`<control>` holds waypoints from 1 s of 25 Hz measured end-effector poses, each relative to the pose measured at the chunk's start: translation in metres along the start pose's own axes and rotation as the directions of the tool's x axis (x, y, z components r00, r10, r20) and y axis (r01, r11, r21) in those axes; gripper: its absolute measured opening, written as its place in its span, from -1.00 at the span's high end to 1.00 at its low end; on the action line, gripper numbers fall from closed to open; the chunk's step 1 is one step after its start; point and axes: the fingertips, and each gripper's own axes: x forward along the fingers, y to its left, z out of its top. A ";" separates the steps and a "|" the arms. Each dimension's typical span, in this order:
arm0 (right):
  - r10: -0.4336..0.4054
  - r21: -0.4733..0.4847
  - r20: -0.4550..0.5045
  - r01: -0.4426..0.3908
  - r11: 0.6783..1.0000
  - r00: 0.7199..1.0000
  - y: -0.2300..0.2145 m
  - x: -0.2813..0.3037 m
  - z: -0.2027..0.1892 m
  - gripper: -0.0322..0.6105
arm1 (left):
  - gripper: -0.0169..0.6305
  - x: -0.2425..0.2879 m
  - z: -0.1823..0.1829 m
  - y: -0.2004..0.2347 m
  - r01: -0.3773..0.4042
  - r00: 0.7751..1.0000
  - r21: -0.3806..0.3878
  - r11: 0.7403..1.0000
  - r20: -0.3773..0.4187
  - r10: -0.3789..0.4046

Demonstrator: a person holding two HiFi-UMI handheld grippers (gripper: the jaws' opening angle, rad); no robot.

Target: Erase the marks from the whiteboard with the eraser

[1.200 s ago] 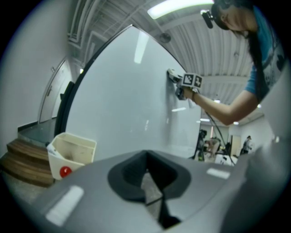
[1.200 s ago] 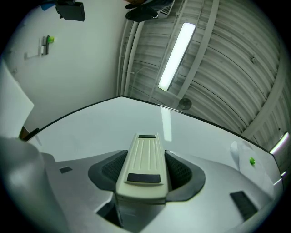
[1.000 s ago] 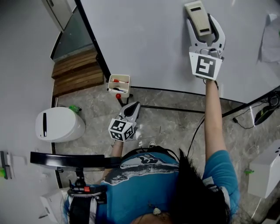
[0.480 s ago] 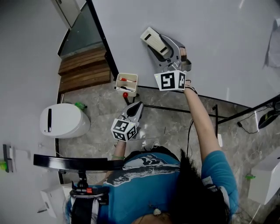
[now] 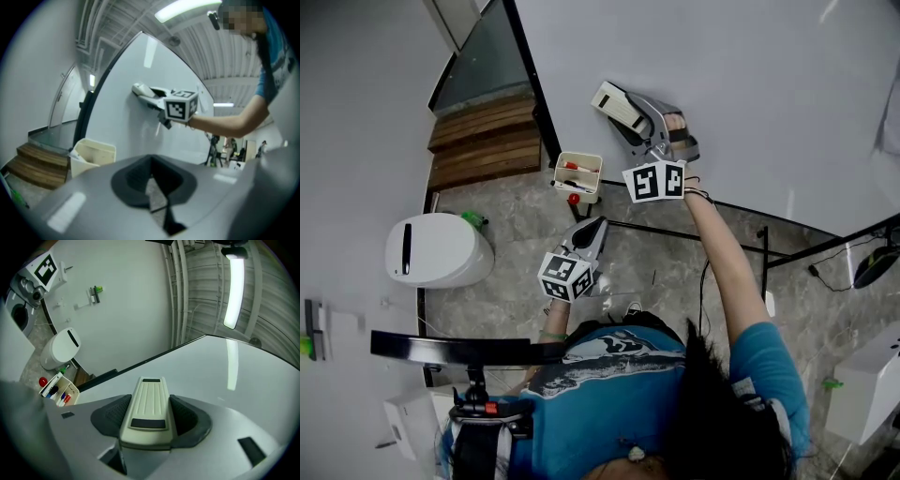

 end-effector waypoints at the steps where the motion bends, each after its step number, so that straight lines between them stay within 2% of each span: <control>1: 0.002 -0.011 0.000 -0.002 1.000 1.000 0.000 -0.001 0.000 0.08 | 0.93 0.000 0.000 0.000 0.001 1.000 0.001 1.000 0.000 -0.001; 6: -0.028 0.004 0.004 0.028 1.000 1.000 -0.024 -0.009 0.005 0.08 | 0.93 0.003 0.000 -0.004 0.011 1.000 0.001 1.000 0.002 -0.011; 13: -0.183 0.034 0.013 0.182 0.983 0.983 -0.122 -0.040 0.013 0.08 | 0.93 0.005 -0.002 -0.008 0.026 1.000 0.001 1.000 -0.005 -0.026; 18: -0.323 0.064 0.051 0.320 0.945 0.945 -0.204 -0.073 0.013 0.08 | 0.93 0.010 -0.003 -0.015 0.052 0.999 0.005 0.999 -0.010 -0.052; 22: -0.424 0.107 0.010 0.420 0.901 0.906 -0.263 -0.107 0.002 0.08 | 0.93 0.012 -0.002 -0.021 0.070 0.997 0.010 0.997 -0.015 -0.070; 25: -0.476 0.089 -0.010 0.475 0.875 0.879 -0.297 -0.129 -0.007 0.08 | 0.93 0.014 -0.001 -0.026 0.082 0.996 0.014 0.997 -0.018 -0.082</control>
